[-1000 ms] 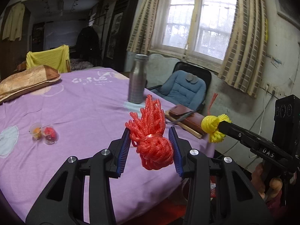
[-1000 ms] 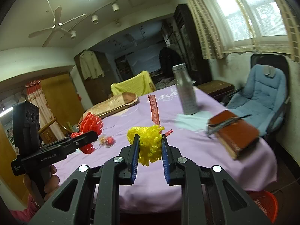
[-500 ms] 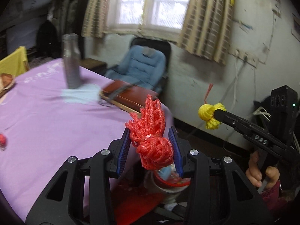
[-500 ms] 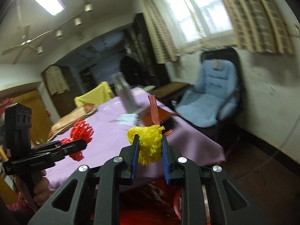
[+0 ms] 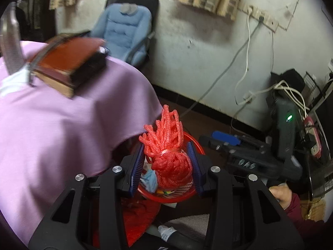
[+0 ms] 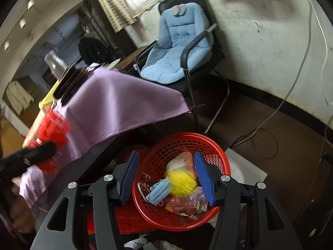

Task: Collect trash
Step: 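Open both tools over the red wastebasket to drop the yarn pieces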

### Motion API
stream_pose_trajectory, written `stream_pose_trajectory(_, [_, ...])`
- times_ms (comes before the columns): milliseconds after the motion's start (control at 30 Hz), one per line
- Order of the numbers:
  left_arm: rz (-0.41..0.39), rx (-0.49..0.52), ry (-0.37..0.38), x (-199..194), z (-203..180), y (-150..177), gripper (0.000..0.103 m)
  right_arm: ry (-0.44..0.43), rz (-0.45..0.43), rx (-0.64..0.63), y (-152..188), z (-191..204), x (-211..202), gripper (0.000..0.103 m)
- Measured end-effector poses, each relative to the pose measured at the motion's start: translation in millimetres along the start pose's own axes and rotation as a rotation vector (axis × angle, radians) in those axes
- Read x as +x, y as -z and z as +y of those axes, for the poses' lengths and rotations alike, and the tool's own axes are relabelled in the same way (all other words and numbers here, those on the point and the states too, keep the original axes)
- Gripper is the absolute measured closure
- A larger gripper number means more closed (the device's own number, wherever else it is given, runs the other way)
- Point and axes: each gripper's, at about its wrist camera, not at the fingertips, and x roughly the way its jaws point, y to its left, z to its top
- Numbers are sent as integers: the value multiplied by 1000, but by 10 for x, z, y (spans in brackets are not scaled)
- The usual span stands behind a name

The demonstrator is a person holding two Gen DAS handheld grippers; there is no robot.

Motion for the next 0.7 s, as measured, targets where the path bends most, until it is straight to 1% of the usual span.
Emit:
stream_pose_trajectory(100, [41, 14, 28, 205, -50, -25, 61, 1, -65, 28, -37, -129, -134, 48])
stream_pose_trajectory(233, [91, 43, 45, 437, -134, -48, 60, 11, -105, 48, -46, -217, -220, 47])
stream_pose_trajectory(300, [109, 55, 39, 519, -176, -75, 49, 8, -104, 58, -73, -246, -203, 47])
stream_pose_trajectory(333, [104, 53, 21, 539, -178, -88, 34, 7, -104, 62, -73, -259, -203, 47])
stream_pose_trajectory(367, [95, 47, 9, 539, -176, -103, 23, 5, -104, 62, -83, -257, -216, 47])
stream_pose_trajectory(433, [73, 35, -3, 490, -148, -109, 17, -1, -107, 60, -91, -243, -231, 47])
stream_pose_trajectory(700, [0, -16, -57, 165, 46, -148, 14, -32, -105, 39, -89, -90, -296, 47])
